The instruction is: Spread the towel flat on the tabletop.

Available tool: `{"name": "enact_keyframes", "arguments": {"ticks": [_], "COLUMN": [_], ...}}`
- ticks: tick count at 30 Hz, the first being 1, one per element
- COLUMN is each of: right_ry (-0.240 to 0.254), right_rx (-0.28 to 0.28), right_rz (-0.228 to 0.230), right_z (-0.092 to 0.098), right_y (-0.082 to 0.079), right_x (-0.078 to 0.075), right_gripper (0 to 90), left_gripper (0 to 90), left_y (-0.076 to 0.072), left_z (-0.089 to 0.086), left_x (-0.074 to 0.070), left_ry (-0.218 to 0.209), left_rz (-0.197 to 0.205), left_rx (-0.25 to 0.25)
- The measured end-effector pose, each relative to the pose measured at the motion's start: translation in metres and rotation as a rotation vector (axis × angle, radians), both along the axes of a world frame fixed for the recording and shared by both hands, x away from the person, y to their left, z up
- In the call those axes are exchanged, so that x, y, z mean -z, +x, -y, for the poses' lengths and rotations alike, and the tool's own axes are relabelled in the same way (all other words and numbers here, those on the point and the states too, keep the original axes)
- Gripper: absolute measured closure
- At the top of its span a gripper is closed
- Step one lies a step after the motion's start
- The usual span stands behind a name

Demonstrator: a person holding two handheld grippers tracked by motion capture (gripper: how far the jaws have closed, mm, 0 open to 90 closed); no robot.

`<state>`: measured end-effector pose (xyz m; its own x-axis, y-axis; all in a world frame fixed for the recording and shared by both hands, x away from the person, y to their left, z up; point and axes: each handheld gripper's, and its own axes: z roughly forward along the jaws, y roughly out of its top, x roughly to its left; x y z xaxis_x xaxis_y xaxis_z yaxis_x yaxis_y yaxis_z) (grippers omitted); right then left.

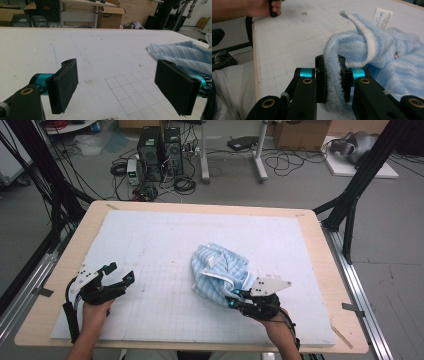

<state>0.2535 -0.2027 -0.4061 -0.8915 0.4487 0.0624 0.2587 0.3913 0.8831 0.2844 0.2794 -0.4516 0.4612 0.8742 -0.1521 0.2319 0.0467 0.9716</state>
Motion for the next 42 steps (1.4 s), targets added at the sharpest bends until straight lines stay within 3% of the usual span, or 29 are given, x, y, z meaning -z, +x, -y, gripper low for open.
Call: {"name": "enact_keyframes", "arguments": {"ticks": [3,5,7,10,11,12,13,15,19,20,22,23,25,27,29,30,31,32,33,35,36,37,38,42], "right_ry": [0.018,0.005,-0.005,0.007,0.007,0.012,0.012,0.0,-0.065,-0.121,-0.149,-0.207,-0.22,-0.252,-0.271,-0.299,-0.299,-0.291,-0.237,-0.17,-0.17,-0.103,-0.082,-0.043], "right_rx": [-0.009,0.016,0.073,0.159,0.159,0.197,0.197,0.223,0.165,0.133,0.122,0.112,0.113,0.126,0.144,0.172,0.172,0.191,0.225,0.274,0.274,0.317,0.331,0.363], "right_rz": [-0.013,-0.011,-0.011,0.0,0.0,0.024,0.024,0.057,0.076,0.094,0.091,0.077,0.068,0.064,0.06,0.073,0.073,0.077,0.083,0.075,0.075,0.057,0.053,0.031], "right_z": [0.012,0.02,0.029,0.033,0.033,0.031,0.031,0.024,-0.004,-0.023,-0.032,-0.046,-0.051,-0.056,-0.056,-0.052,-0.052,-0.049,-0.039,-0.027,-0.027,-0.015,-0.01,0.001], "right_y": [-0.008,-0.011,-0.011,-0.007,-0.007,-0.003,-0.003,0.003,0.015,0.021,0.025,0.033,0.037,0.043,0.044,0.045,0.045,0.045,0.047,0.051,0.051,0.056,0.058,0.061], "right_x": [0.0,0.001,0.001,-0.004,-0.004,-0.011,-0.011,-0.018,-0.022,-0.018,-0.015,-0.006,-0.001,0.005,0.007,0.007,0.007,0.006,0.002,-0.003,-0.003,-0.006,-0.007,-0.008], "right_gripper": [80.9,78.7,70.2,44.9,44.9,33.9,33.9,27.9,25.6,23.7,23.4,21.6,21.6,25.6,44.4,65.8,65.8,72.6,81.2,83.5,83.5,83.7,83.7,83.7], "left_gripper": [19.3,19.3,19.3,19.4,19.4,19.3,19.3,19.3,19.3,19.3,19.3,19.3,19.3,19.3,19.3,19.2,19.2,19.2,19.2,19.2,19.2,19.3,19.3,19.2], "left_y": [0.0,0.0,0.0,0.0,0.0,0.0,0.0,0.0,0.0,0.0,0.0,0.0,-0.001,-0.001,-0.001,-0.001,-0.001,-0.001,-0.001,-0.001,-0.001,-0.001,-0.001,0.0], "left_z": [0.0,0.0,0.001,0.002,0.002,0.002,0.001,0.001,0.001,0.001,0.001,0.001,0.002,0.001,0.0,0.0,0.0,-0.001,0.0,0.0,0.001,0.002,0.002,0.003], "left_x": [0.0,0.0,0.0,-0.001,-0.001,-0.001,-0.001,-0.001,-0.001,-0.001,-0.001,-0.002,-0.004,-0.007,-0.009,-0.009,-0.01,-0.01,-0.01,-0.01,-0.009,-0.01,-0.009,-0.01], "left_ry": [-0.002,0.002,0.007,0.016,0.017,0.011,0.009,0.01,0.012,0.006,0.0,0.002,0.001,0.005,0.0,0.006,0.0,-0.002,-0.001,0.001,-0.003,0.0,-0.003,-0.004], "left_rz": [-0.003,-0.003,-0.004,-0.001,-0.003,-0.004,-0.007,-0.007,-0.004,-0.005,-0.008,-0.008,-0.007,-0.003,0.0,-0.001,-0.003,-0.003,-0.005,-0.006,-0.009,-0.008,-0.009,-0.014], "left_rx": [-0.003,-0.003,-0.003,-0.001,0.001,0.0,-0.001,0.001,0.002,0.002,0.009,0.012,0.016,0.021,0.024,0.025,0.022,0.023,0.024,0.029,0.033,0.035,0.036,0.044]}}
